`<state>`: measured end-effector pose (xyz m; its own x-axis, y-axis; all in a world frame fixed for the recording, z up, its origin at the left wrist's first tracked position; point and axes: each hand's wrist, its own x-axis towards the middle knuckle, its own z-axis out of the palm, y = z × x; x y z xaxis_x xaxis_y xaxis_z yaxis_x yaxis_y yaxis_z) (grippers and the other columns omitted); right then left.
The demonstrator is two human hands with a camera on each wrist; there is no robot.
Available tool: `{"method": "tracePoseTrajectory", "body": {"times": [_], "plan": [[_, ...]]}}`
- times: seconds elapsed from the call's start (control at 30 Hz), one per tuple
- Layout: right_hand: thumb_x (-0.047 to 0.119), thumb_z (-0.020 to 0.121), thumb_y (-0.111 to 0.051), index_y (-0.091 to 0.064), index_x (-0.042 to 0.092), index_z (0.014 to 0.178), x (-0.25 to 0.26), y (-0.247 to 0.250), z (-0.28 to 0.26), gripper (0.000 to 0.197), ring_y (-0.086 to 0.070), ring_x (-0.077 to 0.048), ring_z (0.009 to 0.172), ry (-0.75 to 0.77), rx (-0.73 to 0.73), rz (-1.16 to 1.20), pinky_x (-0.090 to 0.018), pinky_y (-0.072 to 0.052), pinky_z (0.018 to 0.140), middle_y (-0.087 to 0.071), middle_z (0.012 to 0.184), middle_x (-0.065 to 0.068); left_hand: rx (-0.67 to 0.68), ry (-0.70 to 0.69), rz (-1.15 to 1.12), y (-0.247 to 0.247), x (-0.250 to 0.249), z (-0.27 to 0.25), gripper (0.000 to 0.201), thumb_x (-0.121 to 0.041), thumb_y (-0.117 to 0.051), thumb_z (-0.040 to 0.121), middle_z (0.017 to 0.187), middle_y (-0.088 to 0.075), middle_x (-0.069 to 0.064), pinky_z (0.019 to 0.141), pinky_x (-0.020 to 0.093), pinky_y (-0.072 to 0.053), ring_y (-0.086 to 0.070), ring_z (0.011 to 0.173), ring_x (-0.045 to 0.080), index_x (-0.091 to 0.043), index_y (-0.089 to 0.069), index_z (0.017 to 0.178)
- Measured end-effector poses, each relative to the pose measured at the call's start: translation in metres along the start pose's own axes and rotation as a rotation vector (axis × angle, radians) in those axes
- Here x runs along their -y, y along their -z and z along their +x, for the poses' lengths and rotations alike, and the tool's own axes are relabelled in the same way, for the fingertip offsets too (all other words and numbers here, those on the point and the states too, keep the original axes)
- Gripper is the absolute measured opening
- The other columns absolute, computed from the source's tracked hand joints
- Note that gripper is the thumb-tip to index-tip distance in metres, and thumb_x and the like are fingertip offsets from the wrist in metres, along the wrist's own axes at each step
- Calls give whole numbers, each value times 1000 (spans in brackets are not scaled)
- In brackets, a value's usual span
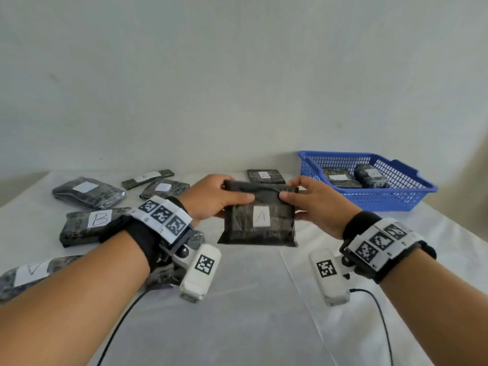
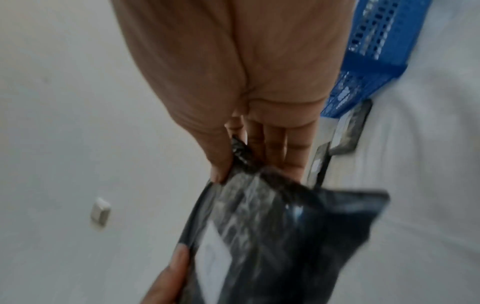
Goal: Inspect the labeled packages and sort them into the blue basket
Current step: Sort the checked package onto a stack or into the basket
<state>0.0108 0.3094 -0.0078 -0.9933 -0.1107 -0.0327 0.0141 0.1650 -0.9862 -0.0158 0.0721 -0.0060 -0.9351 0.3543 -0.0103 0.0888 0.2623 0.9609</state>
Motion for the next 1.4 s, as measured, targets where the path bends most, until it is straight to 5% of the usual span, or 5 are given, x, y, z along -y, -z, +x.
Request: {"method": "tracePoseTrajectory", "body": {"times": [0.1, 0.2, 0.43, 0.97, 1.4], "plan": [[6, 101, -63, -61, 4, 116, 11, -11, 12, 15, -72, -22, 85, 102, -139, 269, -33, -63, 75, -73, 100, -12, -116, -35, -328, 4, -9, 1, 16, -9, -71, 94, 103, -79, 11, 73, 28, -63, -77, 87, 19, -9, -72, 110], [21, 107, -58, -69, -1, 109, 26, -31, 28, 25, -74, -30, 91, 136, -266, 401, -45, -63, 83, -77, 100, -18, -132, -92, -465, 4, -22, 2, 24, -25, -57, 105, 103, -80, 10, 82, 34, -63, -77, 95, 25, -8, -71, 113], [33, 108, -56, -64, 5, 98, 59, -74, 51, 30, -77, -35, 83, 345, -317, 274, -44, -65, 67, -74, 89, -16, -454, -284, -412, 18, -27, 16, 33, -42, -53, 105, 105, -79, 9, 89, 56, -61, -77, 97, 29, -14, -70, 111], [51, 82, -82, -62, 18, 98, 42, -96, 71, 42, -78, -25, 89, 484, -286, 75, -53, -64, 77, -77, 95, -4, -472, -366, -188, 37, -12, 16, 45, -47, -60, 101, 100, -75, 22, 87, 60, -60, -76, 92, 35, -4, -69, 106], [43, 84, -83, -61, 17, 96, 51, -91, 57, 36, -77, -18, 82, 476, -322, 14, -48, -65, 72, -76, 90, -1, -481, -337, -211, 27, -15, 15, 33, -46, -57, 100, 96, -79, 9, 88, 57, -60, -78, 92, 28, -16, -72, 103]]}}
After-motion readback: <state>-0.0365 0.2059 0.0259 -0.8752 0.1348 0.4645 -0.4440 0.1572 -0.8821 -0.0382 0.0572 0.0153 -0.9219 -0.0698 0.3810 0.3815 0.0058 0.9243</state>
